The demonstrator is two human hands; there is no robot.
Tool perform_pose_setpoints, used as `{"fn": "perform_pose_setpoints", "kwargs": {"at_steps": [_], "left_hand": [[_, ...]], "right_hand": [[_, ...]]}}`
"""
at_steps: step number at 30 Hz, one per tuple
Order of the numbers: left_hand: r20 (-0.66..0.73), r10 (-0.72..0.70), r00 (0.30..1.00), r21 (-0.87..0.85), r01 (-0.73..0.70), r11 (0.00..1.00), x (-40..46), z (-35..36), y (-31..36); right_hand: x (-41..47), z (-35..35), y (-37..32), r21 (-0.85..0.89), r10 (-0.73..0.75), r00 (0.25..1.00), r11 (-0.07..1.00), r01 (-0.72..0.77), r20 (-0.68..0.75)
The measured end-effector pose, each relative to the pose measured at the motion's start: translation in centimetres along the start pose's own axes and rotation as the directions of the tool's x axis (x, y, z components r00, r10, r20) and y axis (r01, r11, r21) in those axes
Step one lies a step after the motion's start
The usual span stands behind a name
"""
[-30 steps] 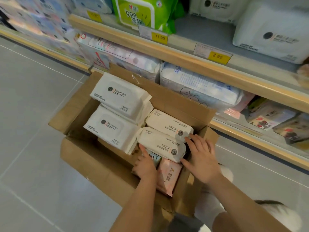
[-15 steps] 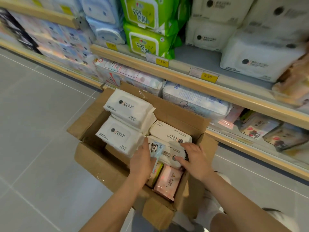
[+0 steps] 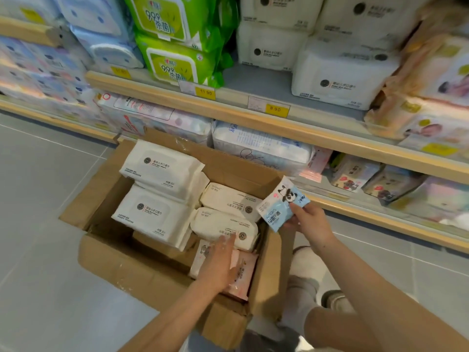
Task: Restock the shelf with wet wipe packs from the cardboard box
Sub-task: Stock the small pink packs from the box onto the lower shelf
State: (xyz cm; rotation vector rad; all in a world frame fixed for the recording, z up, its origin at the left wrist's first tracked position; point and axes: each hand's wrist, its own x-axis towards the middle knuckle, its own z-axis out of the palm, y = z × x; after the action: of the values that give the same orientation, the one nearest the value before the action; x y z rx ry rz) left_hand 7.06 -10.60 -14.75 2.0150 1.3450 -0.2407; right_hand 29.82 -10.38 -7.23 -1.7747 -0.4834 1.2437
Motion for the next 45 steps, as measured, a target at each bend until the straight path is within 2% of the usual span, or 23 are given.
{"fn": "perform_pose_setpoints", "kwargs": {"at_steps": [1,3,7,8,10,13,16,21,24,27,30,32,34,40,45], "left_hand": [[0.095,-0.032,0.995,0.02,0.031,0.999,0.0,1.0,-0.2],[0.166,-0.058,0.984,0.042,0.052,0.998,0.0,2.3,0.0],[0.035,-0.104,0.994,0.028,0.103,0.994,0.0,2.2,0.3],[0.045,-0.123,0.991,0.032,0.122,0.992,0.0,2.0,0.2],[0.162,-0.164,0.973,0.03,0.161,0.986,0.0,2.1,0.1],[0.386,-0.174,0.906,0.053,0.166,0.985,0.1,2.5,0.3],[0.462,-0.133,0.877,0.048,0.125,0.991,0.2,2.6,0.6],[0.236,-0.136,0.962,-0.054,0.153,0.987,0.1,2.2,0.5],[0.128,-0.131,0.983,-0.15,0.15,0.977,0.3,1.3,0.5],[0.116,-0.111,0.987,-0.175,0.13,0.976,0.0,-0.7,0.6],[0.167,-0.06,0.984,-0.203,0.094,0.975,-0.7,-3.7,0.4],[0.197,-0.024,0.98,-0.187,0.061,0.98,-1.2,-6.2,0.5],[0.179,-0.022,0.984,-0.248,0.067,0.967,-1.6,-8.6,1.0],[-0.071,-0.018,0.997,-0.501,-0.02,0.865,-0.9,-13.3,6.7],[-0.143,0.069,0.987,-0.68,-0.149,0.718,1.3,-13.3,14.0]], "right_hand": [[0.2,-0.3,0.1,0.028,0.006,1.0,1.0,-0.006,-0.006],[0.4,-0.6,0.3,0.037,0.008,1.0,0.999,-0.007,-0.011],[0.8,-0.6,0.6,0.041,0.03,0.999,0.999,-0.029,-0.019],[0.9,-0.6,0.6,0.031,0.032,0.999,0.999,-0.031,-0.02],[1.0,-0.6,0.7,0.021,0.038,0.999,0.999,-0.037,-0.012],[0.9,-0.5,0.6,0.03,0.038,0.999,0.999,-0.038,-0.002],[0.7,-0.7,0.6,0.042,0.035,0.999,0.999,-0.035,-0.008],[0.5,-0.9,0.6,0.023,0.036,0.999,0.999,-0.036,-0.01],[0.4,-1.0,0.4,0.005,0.025,1.0,1.0,-0.025,0.007],[0.0,-1.4,-0.6,-0.038,0.005,1.0,0.999,-0.004,0.028],[-0.8,-2.1,-2.7,-0.063,-0.027,0.998,0.998,0.031,0.06],[-1.5,-3.3,-4.6,-0.13,-0.061,0.994,0.989,0.073,0.09],[-2.3,-5.1,-6.4,-0.21,-0.1,0.989,0.97,0.121,0.107],[-4.3,-12.6,-10.6,-0.437,-0.202,0.977,0.874,0.214,0.073],[-4.2,-18.7,-11.1,-0.476,-0.155,0.983,0.86,0.185,0.101]]}}
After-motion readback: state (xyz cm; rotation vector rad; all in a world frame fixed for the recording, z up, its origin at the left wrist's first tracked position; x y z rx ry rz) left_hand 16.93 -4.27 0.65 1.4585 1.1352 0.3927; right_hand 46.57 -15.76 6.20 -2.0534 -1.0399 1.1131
